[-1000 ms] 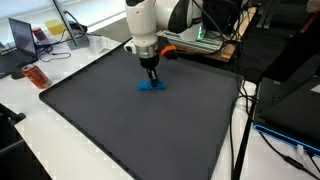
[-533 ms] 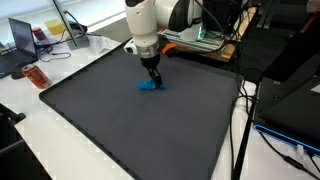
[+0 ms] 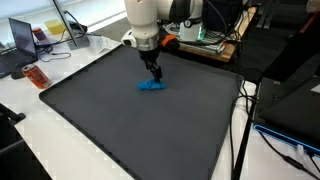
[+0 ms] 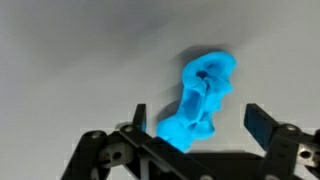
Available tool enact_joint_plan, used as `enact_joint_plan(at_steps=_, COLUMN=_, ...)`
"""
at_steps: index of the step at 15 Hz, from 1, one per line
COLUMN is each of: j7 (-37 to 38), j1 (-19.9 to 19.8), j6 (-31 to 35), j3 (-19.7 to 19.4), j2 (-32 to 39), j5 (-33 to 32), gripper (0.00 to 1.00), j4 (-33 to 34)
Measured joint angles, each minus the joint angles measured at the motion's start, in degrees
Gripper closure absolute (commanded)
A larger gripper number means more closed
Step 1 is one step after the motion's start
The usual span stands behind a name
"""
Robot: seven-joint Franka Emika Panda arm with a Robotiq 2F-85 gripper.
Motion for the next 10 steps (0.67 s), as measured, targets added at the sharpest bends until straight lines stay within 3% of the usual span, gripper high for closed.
enact_joint_plan(at_steps=4, j7=-2.26, j1=-0.09, j6=-1.95, j3=0.00, j2=-2.77, j5=-2.86, gripper=0.00, j4=0.40)
enact_joint_plan(at_steps=10, j7=-12.44, j1=-1.10, j6=-6.73, j3=0.17, j2=-3.28, j5=-3.01, gripper=0.00, j4=4.66)
